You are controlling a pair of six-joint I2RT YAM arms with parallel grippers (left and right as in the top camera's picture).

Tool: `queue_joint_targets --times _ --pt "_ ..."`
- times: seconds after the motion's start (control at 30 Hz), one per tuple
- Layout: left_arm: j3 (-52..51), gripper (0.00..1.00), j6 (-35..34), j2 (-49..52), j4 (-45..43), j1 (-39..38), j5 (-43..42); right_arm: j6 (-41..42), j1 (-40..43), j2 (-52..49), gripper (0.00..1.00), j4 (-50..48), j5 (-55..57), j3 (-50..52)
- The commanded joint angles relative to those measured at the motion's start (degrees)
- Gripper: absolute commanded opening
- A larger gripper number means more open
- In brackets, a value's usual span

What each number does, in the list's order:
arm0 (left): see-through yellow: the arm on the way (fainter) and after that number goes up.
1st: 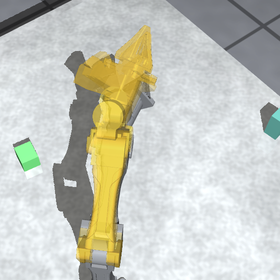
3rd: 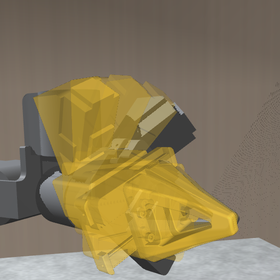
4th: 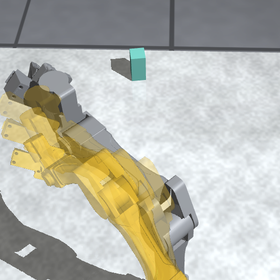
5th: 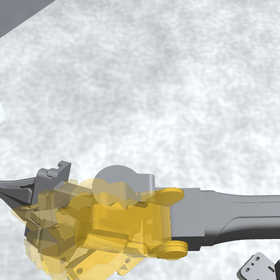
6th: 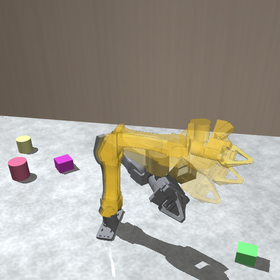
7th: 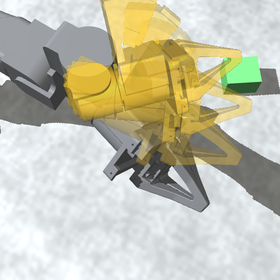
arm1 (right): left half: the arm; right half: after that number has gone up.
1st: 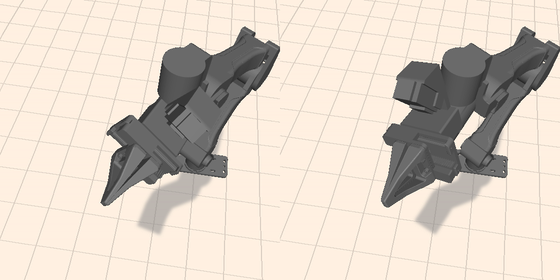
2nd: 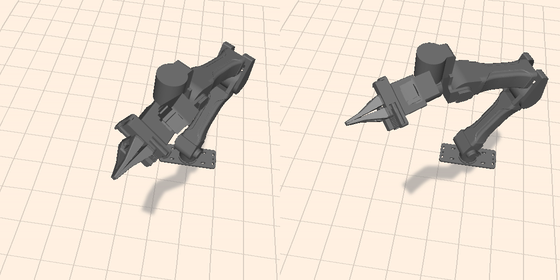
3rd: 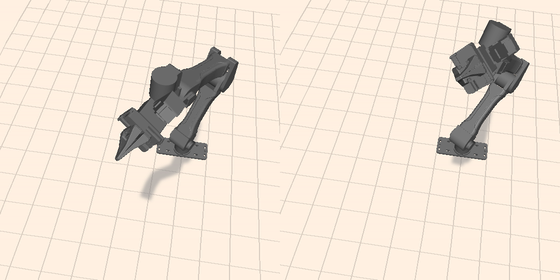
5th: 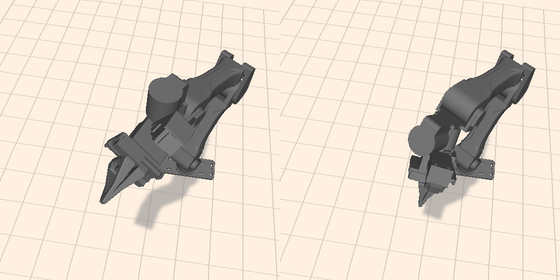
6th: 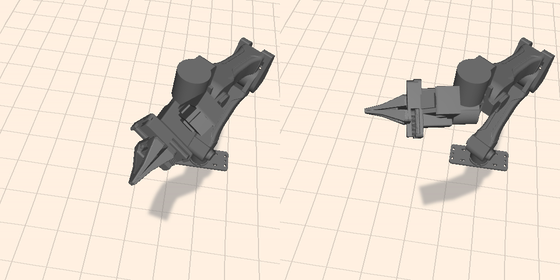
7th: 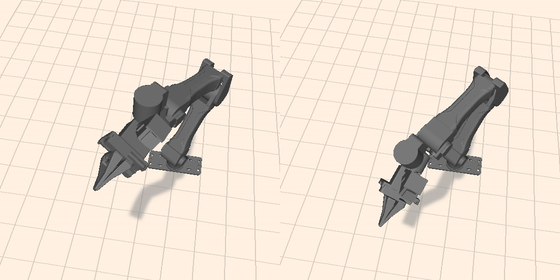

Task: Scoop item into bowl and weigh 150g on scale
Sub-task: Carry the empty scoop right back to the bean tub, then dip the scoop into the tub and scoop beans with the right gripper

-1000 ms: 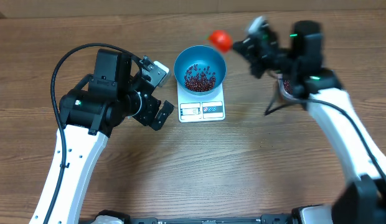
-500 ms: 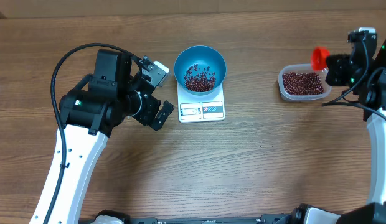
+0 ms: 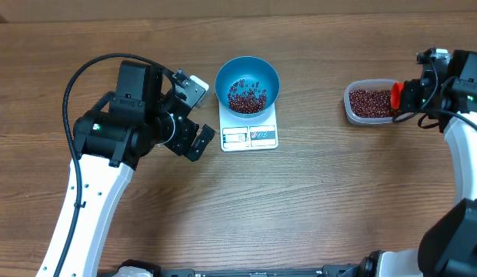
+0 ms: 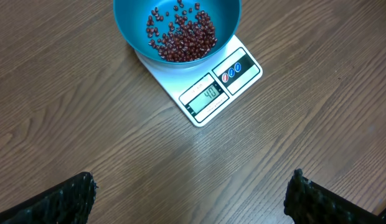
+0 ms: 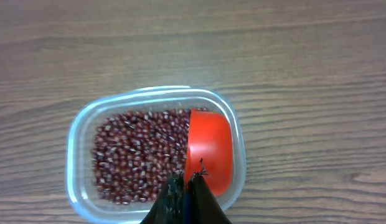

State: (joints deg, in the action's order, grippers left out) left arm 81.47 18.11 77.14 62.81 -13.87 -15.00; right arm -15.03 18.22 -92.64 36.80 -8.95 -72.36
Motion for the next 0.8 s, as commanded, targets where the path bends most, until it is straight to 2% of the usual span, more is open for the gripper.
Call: queue_joint_targets --times 0.0,0.2,0.33,0.53,0.77 --pt "1.20 1.00 -0.55 -0.55 0.00 -0.02 -1.11 -0.24 -0.33 -2.71 0.04 -1.07 1.49 -0.39" --pt "1.20 1.00 -0.55 -0.55 0.00 -0.02 -1.11 -0.24 -3.17 -6.58 0.04 -2.03 7.48 -0.39" --pt "1.20 1.00 -0.55 -0.55 0.02 -0.02 -1.11 -0.26 -5.57 -7.61 0.04 -1.77 7.54 -0.39" --pt "1.20 1.00 -0.55 -0.55 0.00 -0.02 -1.11 -0.22 -8.13 -7.65 0.04 -0.59 4.20 -0.39" --pt "1.20 1.00 -0.55 -0.55 0.02 -0.02 -1.11 3.50 -6.16 -7.67 0.04 0.28 -0.83 -0.39"
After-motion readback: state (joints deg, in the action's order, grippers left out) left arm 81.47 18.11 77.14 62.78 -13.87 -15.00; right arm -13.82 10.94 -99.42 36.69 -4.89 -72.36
